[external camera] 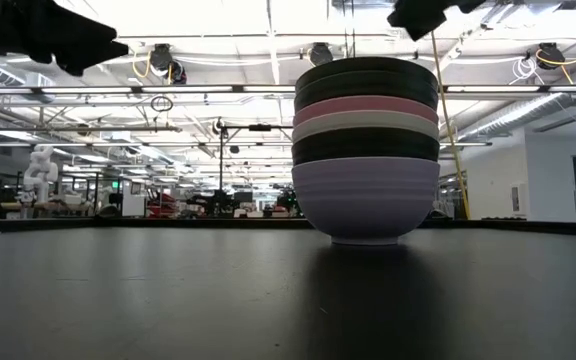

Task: Nest bowls inside each other
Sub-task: Return to Home Position

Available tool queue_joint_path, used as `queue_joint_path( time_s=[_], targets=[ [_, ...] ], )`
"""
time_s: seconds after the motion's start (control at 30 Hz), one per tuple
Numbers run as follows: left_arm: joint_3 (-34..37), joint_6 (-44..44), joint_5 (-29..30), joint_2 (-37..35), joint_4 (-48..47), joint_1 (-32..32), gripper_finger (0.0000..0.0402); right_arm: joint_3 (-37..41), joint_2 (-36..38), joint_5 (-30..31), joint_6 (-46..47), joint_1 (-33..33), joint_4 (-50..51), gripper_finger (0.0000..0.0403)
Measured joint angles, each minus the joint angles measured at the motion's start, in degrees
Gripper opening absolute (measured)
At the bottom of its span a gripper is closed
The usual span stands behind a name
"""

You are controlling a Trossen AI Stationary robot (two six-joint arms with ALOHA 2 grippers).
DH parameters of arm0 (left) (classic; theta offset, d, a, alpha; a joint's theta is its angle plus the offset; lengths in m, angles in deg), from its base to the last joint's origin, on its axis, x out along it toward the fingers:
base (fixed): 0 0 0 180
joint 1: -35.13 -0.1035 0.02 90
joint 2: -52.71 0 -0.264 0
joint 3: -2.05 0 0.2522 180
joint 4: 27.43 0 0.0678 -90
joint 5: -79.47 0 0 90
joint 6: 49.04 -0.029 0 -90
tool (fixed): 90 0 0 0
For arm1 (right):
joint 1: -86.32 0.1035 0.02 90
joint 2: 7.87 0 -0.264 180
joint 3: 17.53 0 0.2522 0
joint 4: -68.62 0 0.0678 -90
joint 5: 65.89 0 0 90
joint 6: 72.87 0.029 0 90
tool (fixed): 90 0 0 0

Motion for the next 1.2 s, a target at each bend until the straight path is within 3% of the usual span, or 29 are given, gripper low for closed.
queue_joint_path(
  time_s=[0.27,0.4,0.57,0.77,1.03,1.2],
  targets=[
    [0.0,-2.4,-0.8,-1.6,-2.2,-3.4,0.0239,17.0,20.2,0.1,0.1,-3.9,-8.2,0.0116],
    [0.0,-2.7,-0.9,-6.0,-4.9,-4.2,0.0239,24.7,30.3,0.2,2.1,-5.3,-8.9,0.0116],
    [0.0,-2.1,-1.0,-13.2,-11.0,-4.4,0.0239,28.9,40.1,0.3,4.1,-6.1,-8.9,0.0116],
    [0.0,-1.1,-7.3,-13.7,-12.0,-4.5,0.0239,30.2,45.9,0.3,3.6,-6.1,-5.0,0.0116],
    [0.7,1.9,-7.4,-13.5,-13.1,-4.5,0.0239,30.3,50.9,3.2,3.9,-6.1,-0.2,0.0116],
    [3.6,2.3,-6.6,-13.5,-12.8,-4.5,0.0239,35.6,55.1,3.2,4.9,-6.1,-2.7,0.0116]
  ],
)
